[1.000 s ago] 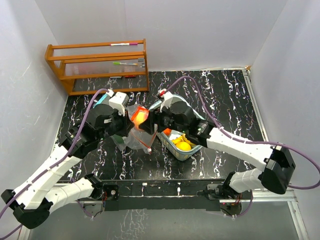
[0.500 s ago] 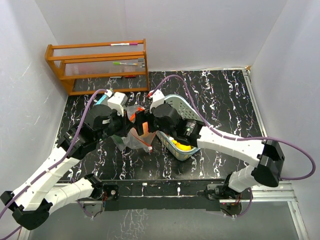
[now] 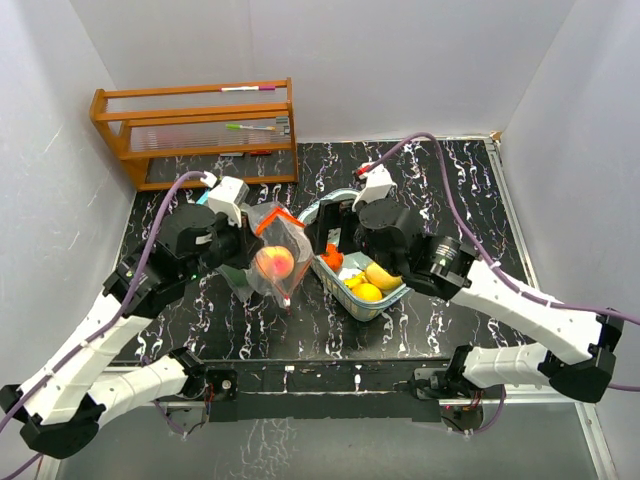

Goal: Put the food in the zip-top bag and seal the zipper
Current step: Pick up the fake vegetable from the bin.

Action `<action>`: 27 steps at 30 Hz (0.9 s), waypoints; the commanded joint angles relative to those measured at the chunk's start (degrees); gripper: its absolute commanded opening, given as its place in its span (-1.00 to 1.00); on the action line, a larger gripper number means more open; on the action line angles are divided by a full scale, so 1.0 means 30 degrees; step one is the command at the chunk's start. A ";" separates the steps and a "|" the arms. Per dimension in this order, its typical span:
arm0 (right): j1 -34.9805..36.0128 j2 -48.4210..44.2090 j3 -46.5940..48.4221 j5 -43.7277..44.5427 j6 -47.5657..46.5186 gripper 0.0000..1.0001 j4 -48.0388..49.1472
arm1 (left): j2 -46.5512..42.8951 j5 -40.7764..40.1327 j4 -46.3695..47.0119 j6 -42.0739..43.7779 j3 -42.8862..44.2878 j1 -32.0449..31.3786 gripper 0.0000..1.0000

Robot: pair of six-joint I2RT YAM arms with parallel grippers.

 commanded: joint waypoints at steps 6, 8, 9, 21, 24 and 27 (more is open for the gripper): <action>-0.3808 0.1839 -0.0477 0.0594 0.2427 0.97 -0.3624 | -0.1388 -0.2689 -0.1425 0.0842 0.2837 0.0099 -1.00; -0.4362 0.2316 -0.0806 -0.0198 0.2203 0.97 -0.2998 | -0.1533 -0.2559 -0.1192 0.0886 0.2948 0.0084 -1.00; -0.4520 0.2644 -0.0954 -0.0640 0.2048 0.97 -0.2613 | -0.1591 -0.2415 -0.1063 0.0907 0.2931 0.0099 -1.00; -0.4958 0.8583 -0.0746 -0.2241 0.1138 0.97 -0.0782 | -0.2508 -0.1759 -0.0359 0.0953 0.1659 0.0084 -1.00; -0.5081 0.9439 -0.1007 -0.2299 0.1142 0.92 -0.0076 | -0.2658 -0.2033 -0.0457 0.1151 0.1577 0.0084 -1.00; -0.5075 1.0070 -0.1496 -0.3012 0.0860 0.91 0.1277 | -0.2718 -0.2113 -0.0518 0.1282 0.1529 0.0092 -1.00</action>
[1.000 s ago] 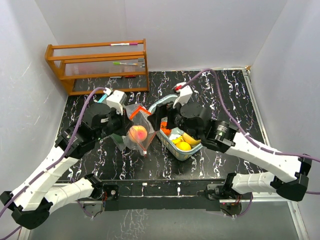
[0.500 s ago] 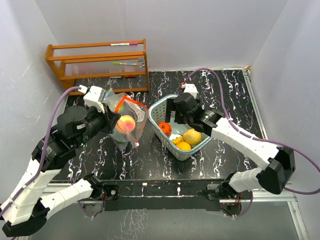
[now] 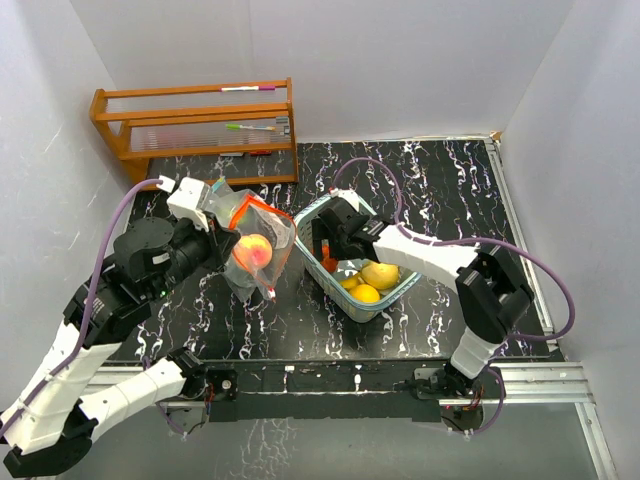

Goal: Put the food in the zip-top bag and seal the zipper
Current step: Pick up the fake vegetable from the bin.

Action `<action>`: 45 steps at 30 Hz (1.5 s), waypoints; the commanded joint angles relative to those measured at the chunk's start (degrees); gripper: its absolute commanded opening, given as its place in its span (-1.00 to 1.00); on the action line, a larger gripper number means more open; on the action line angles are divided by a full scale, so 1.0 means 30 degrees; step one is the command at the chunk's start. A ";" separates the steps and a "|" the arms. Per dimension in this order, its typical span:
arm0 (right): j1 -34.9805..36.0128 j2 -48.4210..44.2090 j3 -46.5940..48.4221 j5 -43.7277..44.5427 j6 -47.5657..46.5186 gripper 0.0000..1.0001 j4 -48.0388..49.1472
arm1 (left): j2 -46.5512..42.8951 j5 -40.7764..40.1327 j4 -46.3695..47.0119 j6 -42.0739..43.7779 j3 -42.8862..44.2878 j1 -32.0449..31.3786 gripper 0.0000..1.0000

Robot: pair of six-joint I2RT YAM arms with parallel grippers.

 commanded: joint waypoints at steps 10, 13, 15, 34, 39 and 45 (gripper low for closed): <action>-0.0144 0.2142 -0.1799 -0.2455 -0.0160 0.70 0.4969 | -0.0364 -0.0429 0.0029 0.0431 -0.0306 0.0085 -1.00; -0.0201 0.2207 -0.2104 -0.2779 -0.0172 0.39 0.5283 | -0.0322 -0.0478 0.0008 0.0401 -0.0352 0.0106 -1.00; -0.0266 0.2109 -0.2254 -0.2869 -0.0198 0.02 0.5325 | -0.0280 -0.0488 -0.0014 0.0372 -0.0328 0.0086 -1.00; -0.0667 -0.6283 -0.2905 -0.1185 -0.0741 -0.85 0.3312 | 0.0587 -0.0107 0.0379 -0.0045 -0.0774 0.0086 -1.00; -0.0652 -0.9501 -0.3027 -0.1587 -0.1215 -0.85 0.2925 | 0.1154 0.0270 0.0878 -0.0275 -0.1505 0.0092 -1.00; -0.0670 -1.2664 -0.2283 -0.5438 -0.3052 -0.85 0.3289 | 0.2084 0.0849 0.1563 -0.0382 -0.1936 0.0085 -1.00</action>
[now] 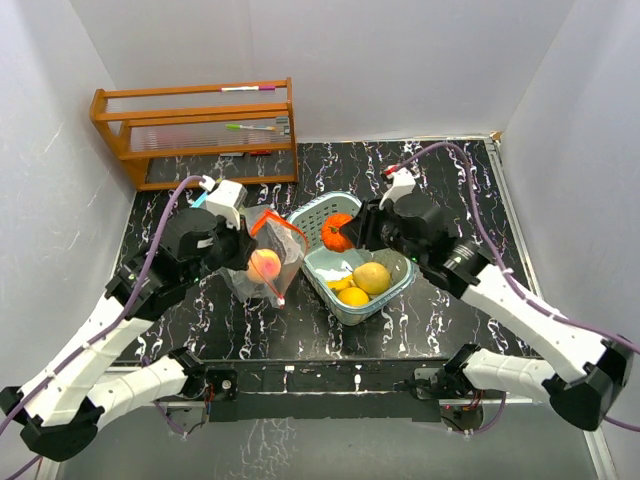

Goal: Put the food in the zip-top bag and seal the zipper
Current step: Pick up the fake vegetable from the bin, then place the fake vegetable in the zipper food storage bag.

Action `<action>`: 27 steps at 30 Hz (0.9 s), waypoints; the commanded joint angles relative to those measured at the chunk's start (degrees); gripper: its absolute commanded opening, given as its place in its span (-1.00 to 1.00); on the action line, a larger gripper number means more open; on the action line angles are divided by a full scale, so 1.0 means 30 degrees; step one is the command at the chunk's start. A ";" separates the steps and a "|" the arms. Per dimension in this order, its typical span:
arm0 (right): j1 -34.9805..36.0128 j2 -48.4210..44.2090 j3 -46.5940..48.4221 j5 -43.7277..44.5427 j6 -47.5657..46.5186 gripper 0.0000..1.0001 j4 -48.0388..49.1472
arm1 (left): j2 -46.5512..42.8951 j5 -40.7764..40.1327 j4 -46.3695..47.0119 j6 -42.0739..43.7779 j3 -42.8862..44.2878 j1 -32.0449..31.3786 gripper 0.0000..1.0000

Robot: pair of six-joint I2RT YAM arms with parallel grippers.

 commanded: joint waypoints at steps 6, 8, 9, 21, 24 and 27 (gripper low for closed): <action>-0.0040 -0.3435 0.0249 -0.7216 -0.2260 -0.85 0.3041 | 0.0915 0.1103 0.1498 -0.0377 -0.0119 0.0084 -1.00; -0.0035 -0.3122 0.0047 -0.8015 -0.1951 -0.85 0.3840 | 0.1037 0.1373 0.1645 -0.0474 -0.0135 0.0085 -1.00; -0.0036 -0.2862 -0.0114 -0.8327 -0.1732 -0.85 0.4364 | 0.1096 0.1512 0.1694 -0.0537 -0.0119 0.0084 -1.00; 0.1146 0.1435 -0.0017 -0.8100 -0.0652 -0.85 0.8618 | 0.0803 0.1898 0.1464 -0.0778 0.0096 0.0084 -1.00; 0.1790 0.2579 0.0870 -0.5915 -0.1024 -0.85 0.7759 | 0.0712 0.2198 0.1518 -0.0869 0.0084 0.0084 -1.00; 0.3011 0.4215 0.2418 -0.3225 -0.1756 -0.85 0.6210 | 0.0513 0.2827 0.1916 -0.0911 -0.0066 0.0085 -1.00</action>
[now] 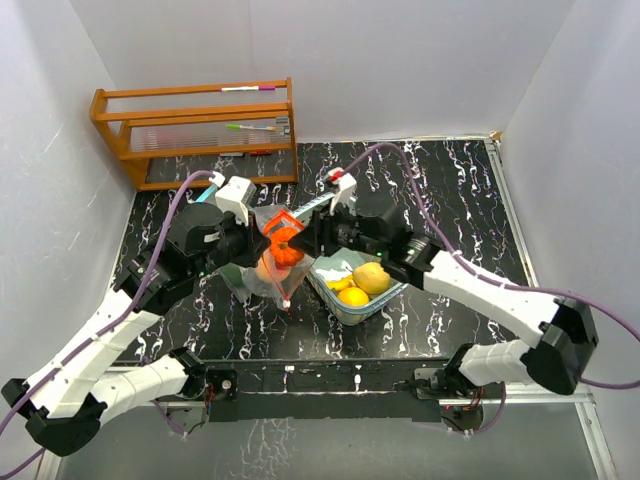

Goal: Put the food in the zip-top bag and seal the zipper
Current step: Place the fake vegetable in the zipper food storage bag.

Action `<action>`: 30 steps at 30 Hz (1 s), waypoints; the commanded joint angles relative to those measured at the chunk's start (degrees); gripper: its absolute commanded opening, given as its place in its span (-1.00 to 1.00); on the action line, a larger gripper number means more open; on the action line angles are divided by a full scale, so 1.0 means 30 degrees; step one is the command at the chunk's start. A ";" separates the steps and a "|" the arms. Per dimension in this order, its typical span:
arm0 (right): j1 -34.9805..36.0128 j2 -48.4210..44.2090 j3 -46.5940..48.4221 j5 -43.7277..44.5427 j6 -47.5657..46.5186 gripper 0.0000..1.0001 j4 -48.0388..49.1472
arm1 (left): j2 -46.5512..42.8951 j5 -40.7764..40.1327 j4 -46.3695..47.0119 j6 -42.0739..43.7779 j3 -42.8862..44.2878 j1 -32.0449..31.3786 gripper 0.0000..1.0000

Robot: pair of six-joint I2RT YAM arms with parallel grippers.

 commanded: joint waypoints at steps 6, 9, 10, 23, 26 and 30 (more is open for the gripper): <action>0.3217 0.3894 0.5298 0.9410 -0.1208 -0.84 -0.2115 | -0.0473 0.2053 0.0811 -0.0193 0.0017 0.0088 -1.00; 0.3324 0.4271 0.5524 1.0645 -0.0841 -0.81 -0.1753 | -0.0717 0.2306 0.0923 -0.0395 -0.0078 0.0086 -1.00; 0.3325 0.4282 0.5474 1.0983 -0.0750 -0.77 -0.1508 | -0.0860 0.2344 0.0945 -0.0482 -0.0201 0.0084 -1.00; 0.3325 0.1638 0.3910 0.8867 -0.0599 0.50 -0.0552 | -0.0974 0.2045 0.1533 -0.0939 -0.1118 0.0084 -1.00; 0.3325 0.0035 0.3152 0.8397 -0.0452 0.51 -0.0665 | -0.0671 0.1454 0.1451 -0.0839 -0.0843 0.0085 -1.00; 0.3325 -0.1092 0.2645 0.9862 -0.0012 0.53 -0.2399 | -0.0489 0.1409 0.1481 -0.0805 -0.0410 0.0084 -1.00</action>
